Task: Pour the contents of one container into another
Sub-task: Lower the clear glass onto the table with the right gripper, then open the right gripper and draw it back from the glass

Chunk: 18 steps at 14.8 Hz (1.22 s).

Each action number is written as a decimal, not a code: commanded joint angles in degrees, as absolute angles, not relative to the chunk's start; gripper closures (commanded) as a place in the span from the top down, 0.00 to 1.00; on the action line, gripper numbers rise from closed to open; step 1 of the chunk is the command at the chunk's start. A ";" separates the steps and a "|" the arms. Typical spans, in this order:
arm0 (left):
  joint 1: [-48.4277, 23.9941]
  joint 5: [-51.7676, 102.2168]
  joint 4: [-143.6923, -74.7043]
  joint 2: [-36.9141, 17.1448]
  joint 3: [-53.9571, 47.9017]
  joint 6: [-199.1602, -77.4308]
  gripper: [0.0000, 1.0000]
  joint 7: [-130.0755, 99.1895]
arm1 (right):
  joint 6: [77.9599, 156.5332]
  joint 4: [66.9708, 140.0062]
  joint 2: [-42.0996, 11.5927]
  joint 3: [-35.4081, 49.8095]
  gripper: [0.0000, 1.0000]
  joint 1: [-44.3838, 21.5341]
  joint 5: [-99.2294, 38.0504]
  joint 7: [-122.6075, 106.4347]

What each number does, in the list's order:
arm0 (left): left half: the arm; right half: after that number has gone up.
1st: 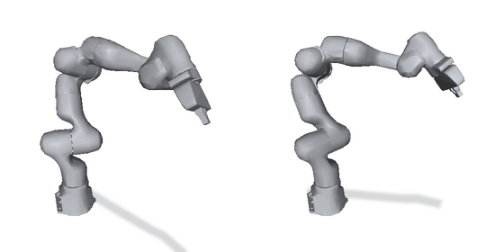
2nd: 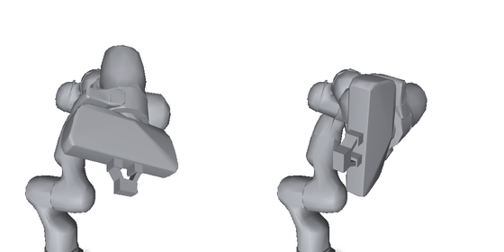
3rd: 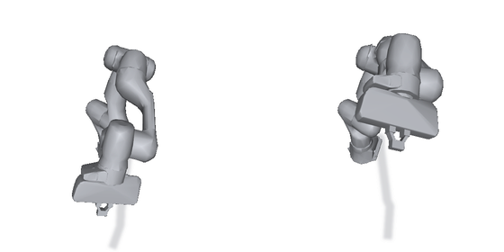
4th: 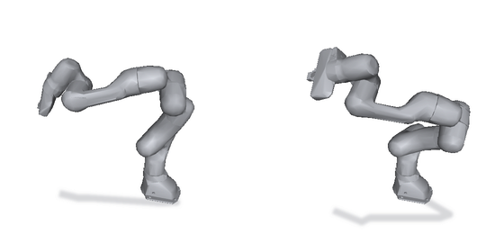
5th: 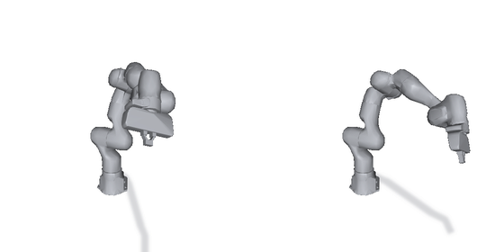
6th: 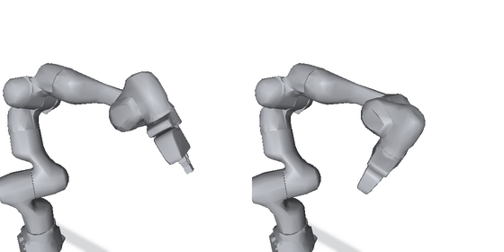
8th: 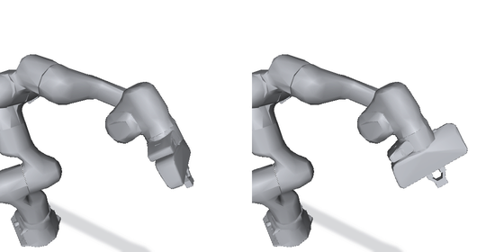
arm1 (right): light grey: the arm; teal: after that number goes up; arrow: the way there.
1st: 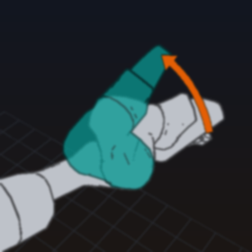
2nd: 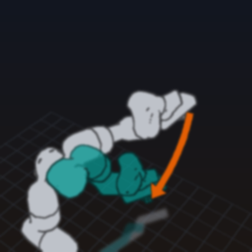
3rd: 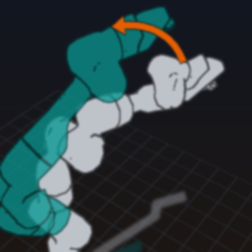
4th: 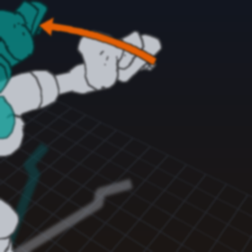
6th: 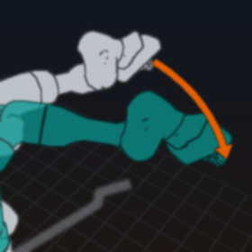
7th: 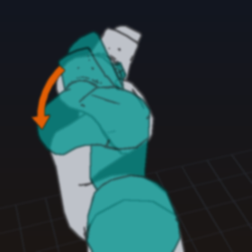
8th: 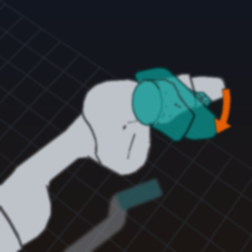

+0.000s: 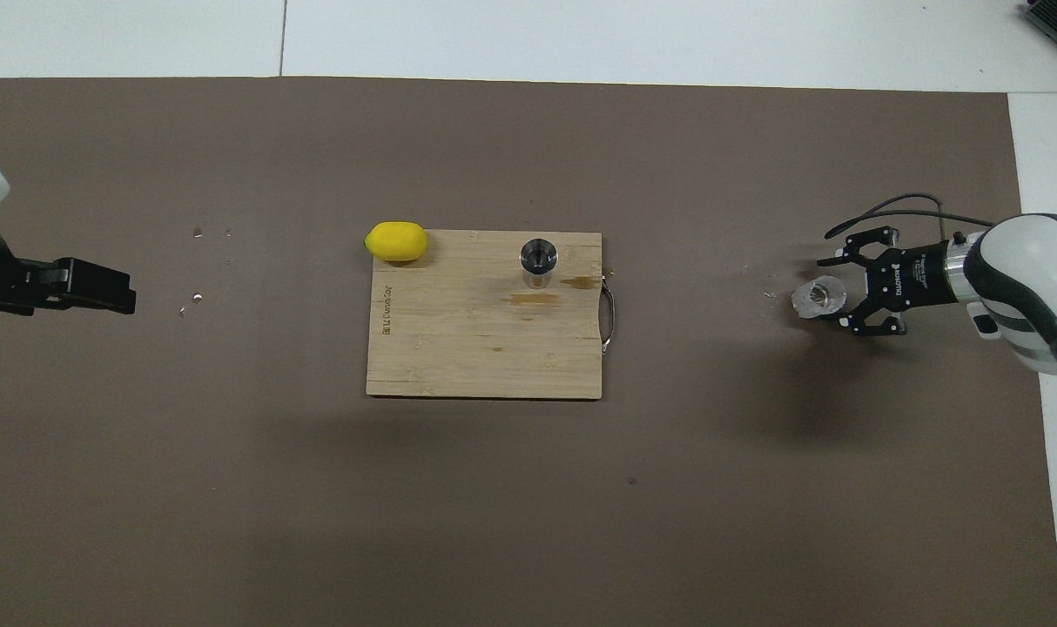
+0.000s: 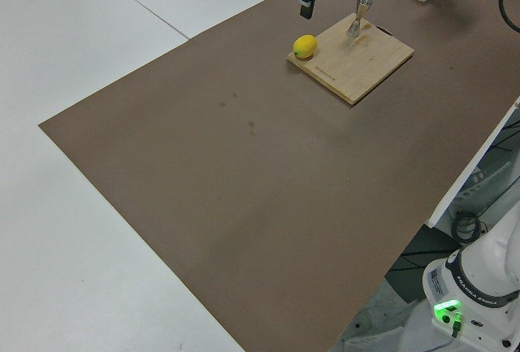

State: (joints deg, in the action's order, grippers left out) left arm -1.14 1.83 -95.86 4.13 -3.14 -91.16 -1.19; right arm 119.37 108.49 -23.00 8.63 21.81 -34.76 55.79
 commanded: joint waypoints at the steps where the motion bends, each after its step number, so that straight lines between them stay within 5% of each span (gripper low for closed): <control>1: -1.41 0.97 -97.91 5.98 -2.81 -91.93 1.00 -0.97 | 118.83 112.58 -16.80 9.23 0.98 21.54 -34.63 53.01; 13: -1.41 0.97 -97.91 5.98 -2.81 -91.93 1.00 -0.97 | 118.30 112.94 -10.11 9.32 0.99 3.88 -5.92 30.25; 18: -1.41 0.97 -97.91 5.98 -2.81 -91.93 1.00 -0.88 | 115.15 110.40 -4.23 9.40 0.99 2.11 0.70 22.79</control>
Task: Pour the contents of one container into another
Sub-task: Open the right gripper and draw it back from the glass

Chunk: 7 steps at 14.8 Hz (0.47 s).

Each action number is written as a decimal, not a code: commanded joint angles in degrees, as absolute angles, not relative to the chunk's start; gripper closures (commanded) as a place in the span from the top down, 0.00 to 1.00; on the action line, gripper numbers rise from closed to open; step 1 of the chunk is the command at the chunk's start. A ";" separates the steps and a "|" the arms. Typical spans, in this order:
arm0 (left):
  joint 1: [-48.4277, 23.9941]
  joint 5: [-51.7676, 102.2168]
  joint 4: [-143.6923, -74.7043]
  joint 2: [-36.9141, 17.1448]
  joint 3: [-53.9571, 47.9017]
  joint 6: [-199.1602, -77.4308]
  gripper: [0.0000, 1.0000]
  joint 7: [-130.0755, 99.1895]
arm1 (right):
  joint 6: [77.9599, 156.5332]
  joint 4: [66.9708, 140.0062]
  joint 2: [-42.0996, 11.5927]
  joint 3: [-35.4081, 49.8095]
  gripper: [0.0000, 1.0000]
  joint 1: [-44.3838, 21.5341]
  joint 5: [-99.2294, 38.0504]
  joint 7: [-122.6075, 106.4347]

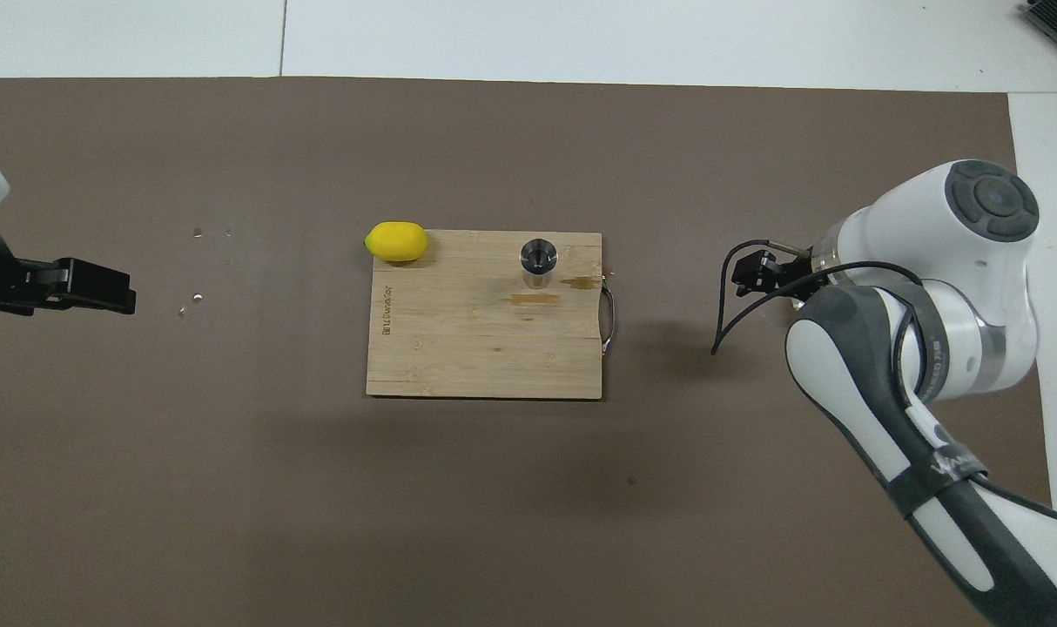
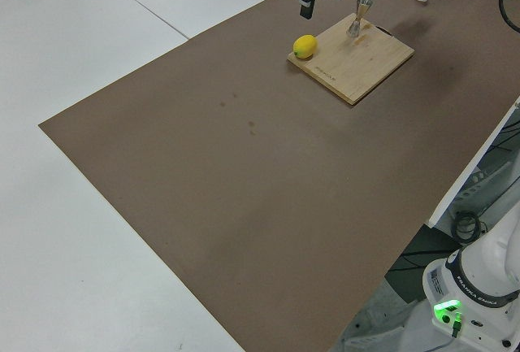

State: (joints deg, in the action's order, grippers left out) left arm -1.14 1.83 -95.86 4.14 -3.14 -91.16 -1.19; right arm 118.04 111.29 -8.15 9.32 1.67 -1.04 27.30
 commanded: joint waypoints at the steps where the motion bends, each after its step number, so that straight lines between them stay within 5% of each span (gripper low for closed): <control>1: -1.41 0.97 -97.91 5.98 -2.81 -91.93 1.00 -0.88 | 113.31 108.91 -2.91 9.32 0.99 2.20 0.79 20.68; 7: -1.41 0.97 -97.82 5.98 -2.81 -92.02 1.00 -0.88 | 98.63 96.79 -0.26 8.88 0.99 2.90 0.97 12.58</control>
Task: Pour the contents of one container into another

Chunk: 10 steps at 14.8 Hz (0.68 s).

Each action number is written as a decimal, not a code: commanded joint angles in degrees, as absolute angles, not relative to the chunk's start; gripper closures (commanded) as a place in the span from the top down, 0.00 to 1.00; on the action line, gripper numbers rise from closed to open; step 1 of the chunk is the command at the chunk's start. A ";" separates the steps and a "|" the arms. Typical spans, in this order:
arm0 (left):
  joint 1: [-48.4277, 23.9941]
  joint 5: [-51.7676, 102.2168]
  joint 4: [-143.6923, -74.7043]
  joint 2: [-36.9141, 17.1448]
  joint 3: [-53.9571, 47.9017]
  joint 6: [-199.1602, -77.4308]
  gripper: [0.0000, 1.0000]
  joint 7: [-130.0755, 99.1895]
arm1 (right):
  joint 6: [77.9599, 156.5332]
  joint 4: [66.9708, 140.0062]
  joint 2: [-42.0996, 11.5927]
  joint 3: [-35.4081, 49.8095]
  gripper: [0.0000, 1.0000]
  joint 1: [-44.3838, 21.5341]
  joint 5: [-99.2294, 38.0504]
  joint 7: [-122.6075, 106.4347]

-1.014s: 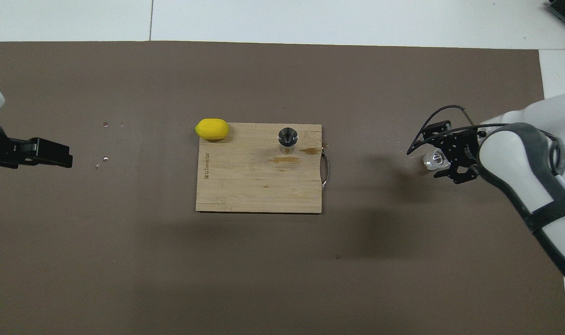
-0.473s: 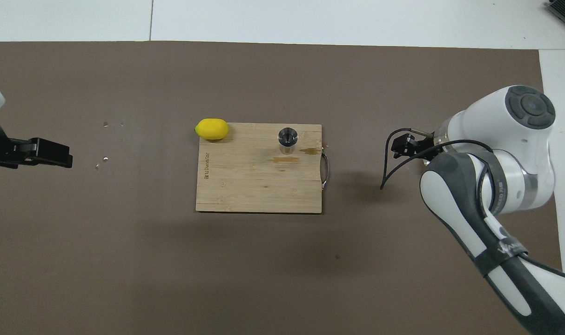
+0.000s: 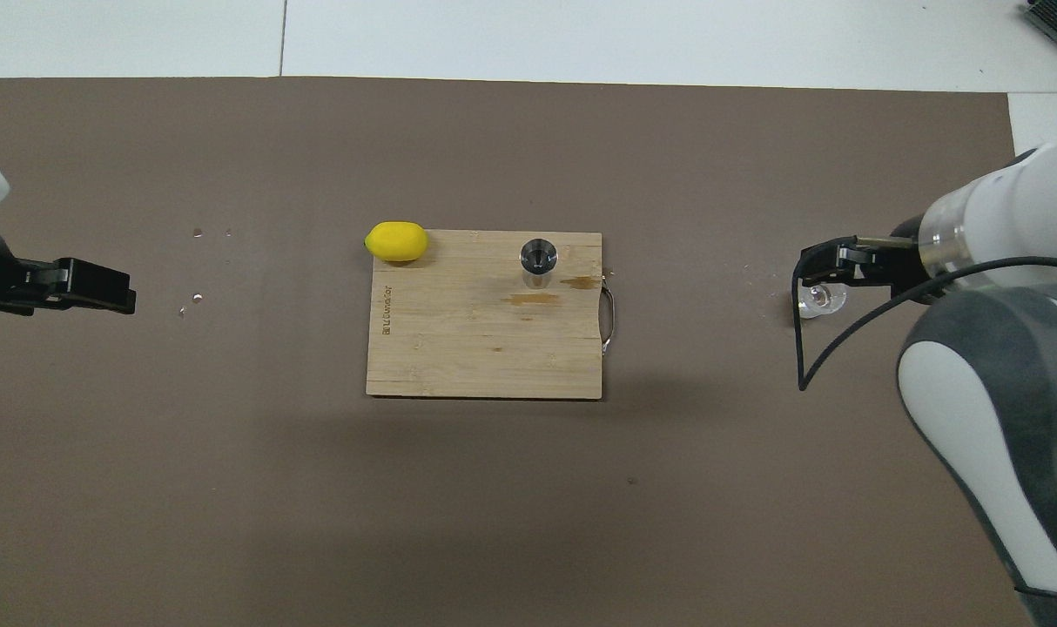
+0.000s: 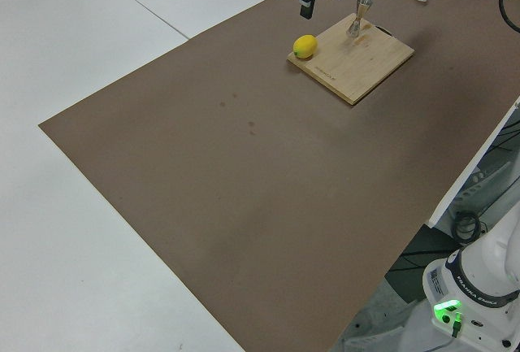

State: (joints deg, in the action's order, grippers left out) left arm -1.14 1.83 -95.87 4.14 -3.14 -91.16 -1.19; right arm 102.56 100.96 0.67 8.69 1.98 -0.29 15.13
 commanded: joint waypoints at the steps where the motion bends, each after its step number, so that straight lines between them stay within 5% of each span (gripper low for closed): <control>1: -1.41 0.97 -97.91 5.98 -2.81 -91.93 1.00 -0.97 | 96.70 95.03 -0.35 8.70 0.99 2.99 1.14 11.79; 10: -1.41 0.97 -97.91 5.98 -2.81 -91.93 1.00 -0.88 | 85.96 91.58 0.62 9.05 0.99 3.25 3.26 5.45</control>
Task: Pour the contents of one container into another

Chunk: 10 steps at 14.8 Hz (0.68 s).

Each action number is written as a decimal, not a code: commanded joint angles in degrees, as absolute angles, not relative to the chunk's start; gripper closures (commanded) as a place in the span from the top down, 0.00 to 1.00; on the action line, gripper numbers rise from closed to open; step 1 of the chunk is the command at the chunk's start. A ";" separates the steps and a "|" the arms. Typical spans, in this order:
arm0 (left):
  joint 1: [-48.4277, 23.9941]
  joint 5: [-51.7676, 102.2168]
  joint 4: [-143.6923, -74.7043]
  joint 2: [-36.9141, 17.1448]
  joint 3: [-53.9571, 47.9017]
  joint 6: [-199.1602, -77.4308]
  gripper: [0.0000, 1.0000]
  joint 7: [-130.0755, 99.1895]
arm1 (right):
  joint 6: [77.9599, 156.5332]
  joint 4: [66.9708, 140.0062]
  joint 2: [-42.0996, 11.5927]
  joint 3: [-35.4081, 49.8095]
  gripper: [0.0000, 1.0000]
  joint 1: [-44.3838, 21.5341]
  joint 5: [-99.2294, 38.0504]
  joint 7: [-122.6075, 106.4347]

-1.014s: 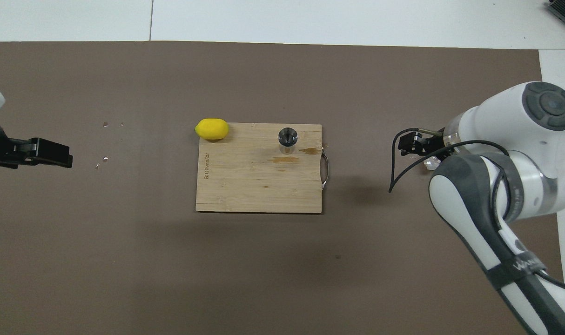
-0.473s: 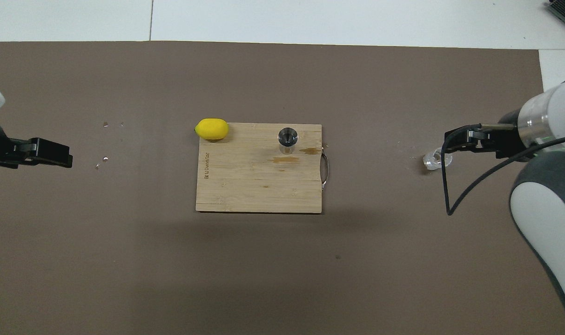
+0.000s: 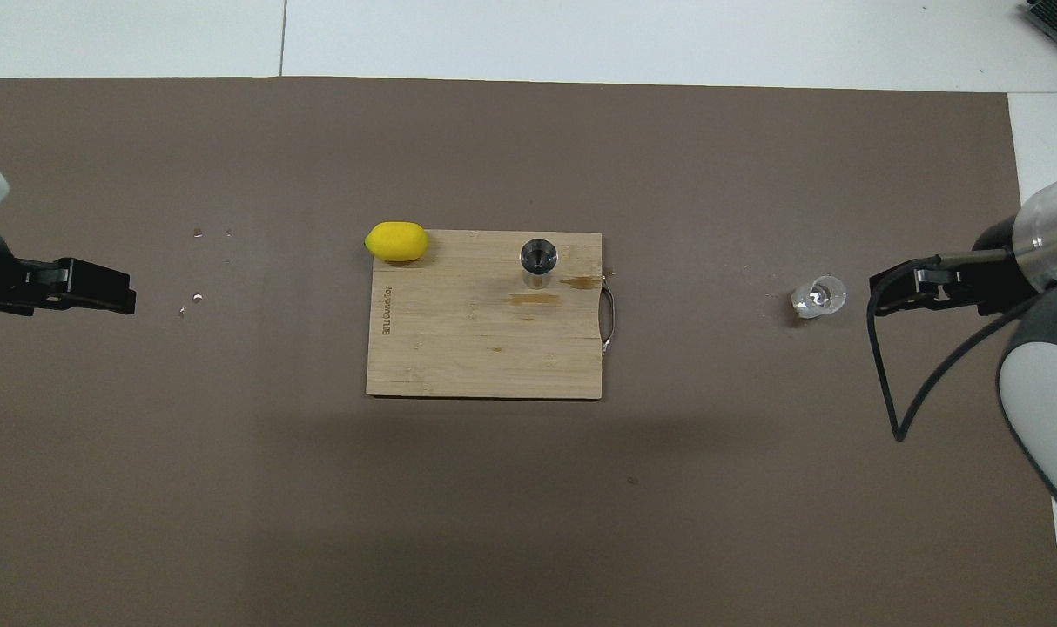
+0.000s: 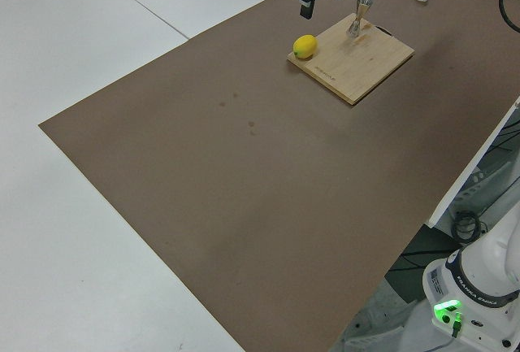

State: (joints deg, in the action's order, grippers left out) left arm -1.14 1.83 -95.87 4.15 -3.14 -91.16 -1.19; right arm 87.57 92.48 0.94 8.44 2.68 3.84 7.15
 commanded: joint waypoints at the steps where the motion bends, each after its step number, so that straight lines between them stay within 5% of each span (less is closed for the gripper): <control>1: -1.41 0.88 -97.91 5.98 -2.81 -92.02 1.00 -0.97 | 86.48 91.67 0.62 9.05 0.99 3.34 2.38 5.45; 10: -1.41 0.97 -97.91 5.98 -2.81 -92.02 1.00 -0.88 | 88.15 93.78 1.67 8.79 0.99 3.43 0.44 6.42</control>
